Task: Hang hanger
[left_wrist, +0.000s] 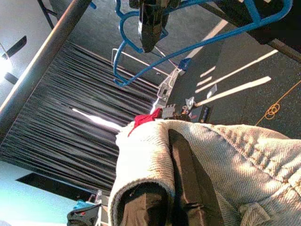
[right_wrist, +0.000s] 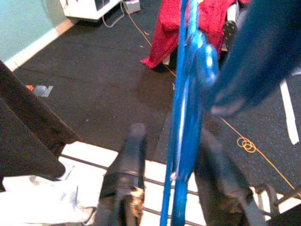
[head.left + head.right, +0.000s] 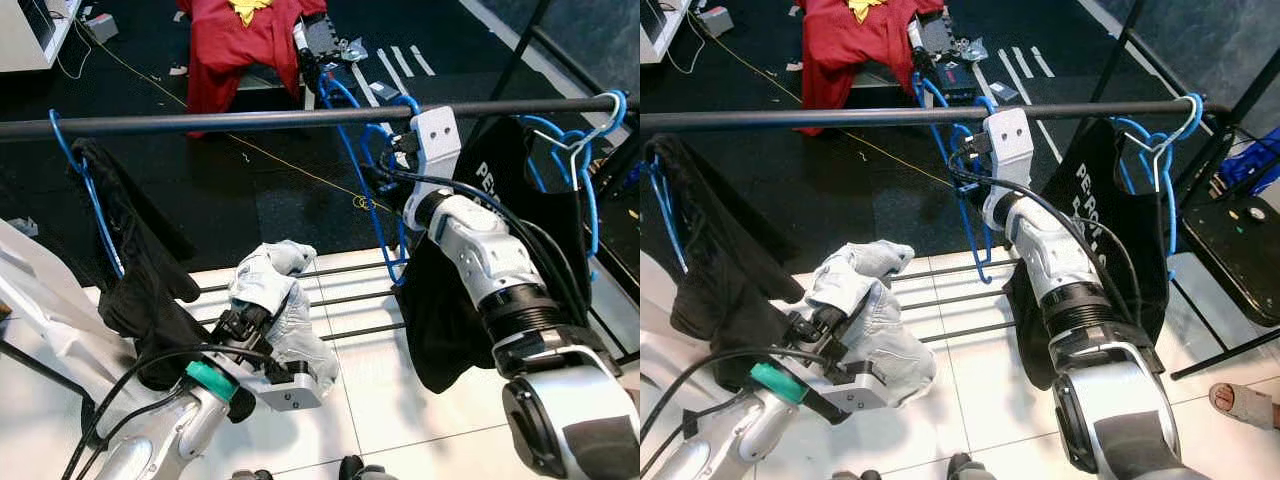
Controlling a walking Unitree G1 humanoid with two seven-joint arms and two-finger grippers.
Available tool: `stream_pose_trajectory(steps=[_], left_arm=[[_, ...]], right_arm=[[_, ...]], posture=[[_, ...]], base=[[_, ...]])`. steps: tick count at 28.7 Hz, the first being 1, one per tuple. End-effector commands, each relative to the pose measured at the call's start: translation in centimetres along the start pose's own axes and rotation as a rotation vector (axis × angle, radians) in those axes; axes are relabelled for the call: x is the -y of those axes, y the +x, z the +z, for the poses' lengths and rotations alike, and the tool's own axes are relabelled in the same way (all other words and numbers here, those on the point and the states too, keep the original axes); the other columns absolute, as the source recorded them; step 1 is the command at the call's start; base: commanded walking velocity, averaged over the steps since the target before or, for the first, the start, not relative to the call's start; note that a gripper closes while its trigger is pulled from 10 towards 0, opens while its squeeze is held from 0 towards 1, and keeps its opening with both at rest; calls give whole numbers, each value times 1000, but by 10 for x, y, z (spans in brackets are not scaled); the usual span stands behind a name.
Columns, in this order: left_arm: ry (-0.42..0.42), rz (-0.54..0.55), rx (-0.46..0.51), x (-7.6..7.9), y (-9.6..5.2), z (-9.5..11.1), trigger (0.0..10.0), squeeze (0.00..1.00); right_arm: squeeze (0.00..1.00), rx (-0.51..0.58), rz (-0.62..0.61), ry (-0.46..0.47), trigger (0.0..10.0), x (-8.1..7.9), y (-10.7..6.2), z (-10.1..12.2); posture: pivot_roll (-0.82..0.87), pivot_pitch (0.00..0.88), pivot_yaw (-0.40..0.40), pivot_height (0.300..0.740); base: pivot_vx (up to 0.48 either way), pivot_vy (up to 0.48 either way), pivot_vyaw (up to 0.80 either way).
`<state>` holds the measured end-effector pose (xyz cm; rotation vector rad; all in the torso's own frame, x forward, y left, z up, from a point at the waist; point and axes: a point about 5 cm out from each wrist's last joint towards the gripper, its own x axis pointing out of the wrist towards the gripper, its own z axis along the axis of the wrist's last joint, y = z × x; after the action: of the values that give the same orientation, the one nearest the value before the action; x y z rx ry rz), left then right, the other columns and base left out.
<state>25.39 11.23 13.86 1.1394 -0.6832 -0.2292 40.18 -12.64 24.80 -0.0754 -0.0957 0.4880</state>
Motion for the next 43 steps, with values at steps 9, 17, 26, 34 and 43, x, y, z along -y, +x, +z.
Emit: stream_pose_trajectory(steps=[9, 17, 26, 34, 43], left_arm=[[-110, 50, -38, -8, 8, 5, 10000, 0], [-323, 97, -112, -20, 22, 8, 10000, 0], [-377, 102, -104, -25, 30, 12, 10000, 0], [-653, 94, -208, -31, 30, 11, 10000, 0], [-879, 145, -314, -54, 27, 7, 10000, 0]], right_arm=[[0, 131, 25, -83, 10000, -17, -27, -15], [0, 217, -56, -147, 10000, -31, -47, -24], [0, 241, -155, -158, 10000, -25, -42, -23], [0, 246, -284, -110, 10000, -15, -32, -14], [0, 301, -323, -159, 10000, -19, -45, -8]], posture=[[-53, 177, 18, 740], [-74, 177, 34, 740], [-70, 172, 40, 740], [-50, 157, 38, 740], [-59, 151, 51, 740]], base=[[0, 0, 0], [0, 0, 0], [0, 0, 0], [0, 0, 0], [0, 0, 0]])
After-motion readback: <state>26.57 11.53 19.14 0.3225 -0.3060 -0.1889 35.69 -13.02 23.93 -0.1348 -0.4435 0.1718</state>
